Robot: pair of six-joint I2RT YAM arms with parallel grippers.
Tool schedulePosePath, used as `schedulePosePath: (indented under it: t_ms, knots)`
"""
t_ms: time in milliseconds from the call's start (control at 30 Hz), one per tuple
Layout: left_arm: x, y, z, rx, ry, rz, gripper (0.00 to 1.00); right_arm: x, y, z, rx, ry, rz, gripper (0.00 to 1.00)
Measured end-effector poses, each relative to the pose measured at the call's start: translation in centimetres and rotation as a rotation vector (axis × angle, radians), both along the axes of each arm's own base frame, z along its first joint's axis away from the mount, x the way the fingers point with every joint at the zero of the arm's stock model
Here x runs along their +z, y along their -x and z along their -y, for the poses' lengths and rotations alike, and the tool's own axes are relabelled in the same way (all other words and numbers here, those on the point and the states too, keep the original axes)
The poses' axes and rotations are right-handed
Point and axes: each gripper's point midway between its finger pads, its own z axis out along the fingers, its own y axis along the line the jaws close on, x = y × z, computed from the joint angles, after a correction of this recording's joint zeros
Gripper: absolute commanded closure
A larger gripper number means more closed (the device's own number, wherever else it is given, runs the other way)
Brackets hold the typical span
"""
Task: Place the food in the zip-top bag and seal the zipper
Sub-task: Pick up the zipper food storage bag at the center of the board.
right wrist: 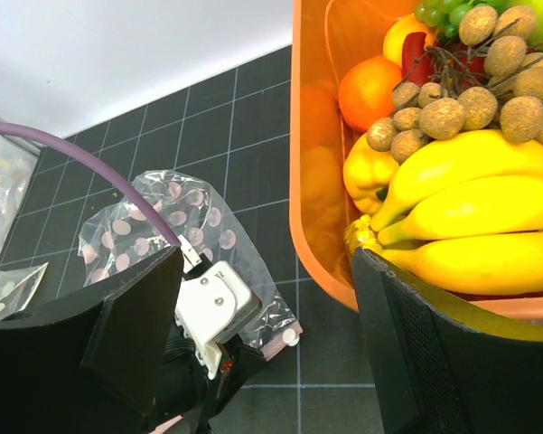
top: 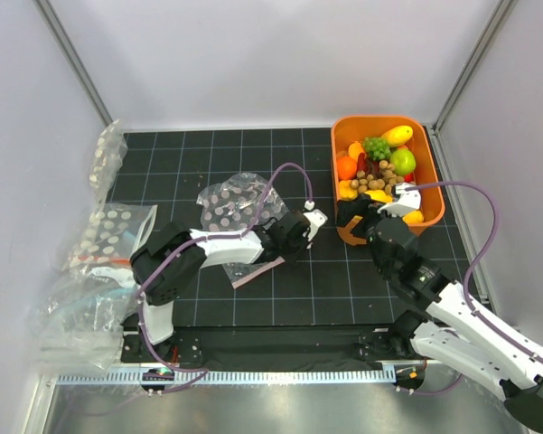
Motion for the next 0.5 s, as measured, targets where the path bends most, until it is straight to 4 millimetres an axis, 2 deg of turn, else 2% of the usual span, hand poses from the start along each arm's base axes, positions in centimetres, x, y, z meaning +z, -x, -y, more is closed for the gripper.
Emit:
schedulePosePath:
  t_ms: [100, 200, 267, 500]
  knots:
    - [0.2, 0.1, -0.4, 0.015, 0.001, -0.004, 1.0, -0.1, -0.1, -0.4, 0.014, -0.003, -0.001, 0.18]
    - [1.1, 0.4, -2.2, 0.054, -0.01, 0.013, 1.0, -0.8, -0.4, -1.3, 0.04, -0.001, -0.018, 0.18]
    - [2.3, 0.4, -3.3, 0.086, -0.009, 0.044, 1.0, -1.5, -0.7, -1.9, 0.06, 0.004, -0.035, 0.18]
    - [7.1, -0.5, -5.0, 0.174, 0.06, 0.153, 1.0, -4.6, -1.3, -4.6, 0.143, 0.007, -0.105, 0.18]
